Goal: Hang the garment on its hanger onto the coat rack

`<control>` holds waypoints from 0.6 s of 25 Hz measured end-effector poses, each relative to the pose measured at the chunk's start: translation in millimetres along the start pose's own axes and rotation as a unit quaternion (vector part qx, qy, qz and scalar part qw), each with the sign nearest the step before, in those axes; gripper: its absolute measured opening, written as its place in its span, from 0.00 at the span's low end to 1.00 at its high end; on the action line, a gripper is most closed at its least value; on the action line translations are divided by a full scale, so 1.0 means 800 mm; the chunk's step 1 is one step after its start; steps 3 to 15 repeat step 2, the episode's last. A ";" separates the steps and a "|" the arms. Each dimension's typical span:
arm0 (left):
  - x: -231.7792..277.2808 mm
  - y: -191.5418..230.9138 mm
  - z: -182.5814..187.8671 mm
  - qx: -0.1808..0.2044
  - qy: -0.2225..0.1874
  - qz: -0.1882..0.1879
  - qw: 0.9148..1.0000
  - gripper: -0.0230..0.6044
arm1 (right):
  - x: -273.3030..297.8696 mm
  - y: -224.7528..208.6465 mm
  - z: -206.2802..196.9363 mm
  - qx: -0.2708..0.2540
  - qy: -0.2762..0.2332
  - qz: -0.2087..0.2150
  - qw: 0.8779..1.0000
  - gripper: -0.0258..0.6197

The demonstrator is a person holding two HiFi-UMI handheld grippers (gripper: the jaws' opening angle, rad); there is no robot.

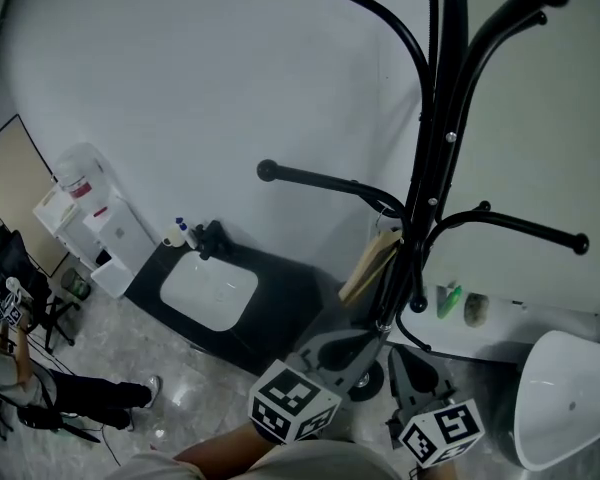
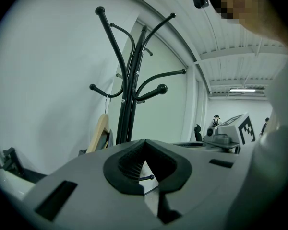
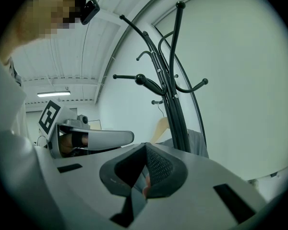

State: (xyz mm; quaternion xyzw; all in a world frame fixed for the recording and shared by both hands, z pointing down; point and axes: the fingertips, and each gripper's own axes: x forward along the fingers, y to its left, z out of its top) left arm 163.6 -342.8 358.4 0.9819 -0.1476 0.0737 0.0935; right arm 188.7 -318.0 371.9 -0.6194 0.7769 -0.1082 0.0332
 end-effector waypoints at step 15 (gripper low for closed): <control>0.002 0.001 0.000 0.001 0.003 -0.001 1.000 0.04 | 0.000 -0.002 0.000 0.004 -0.002 -0.001 1.000 0.06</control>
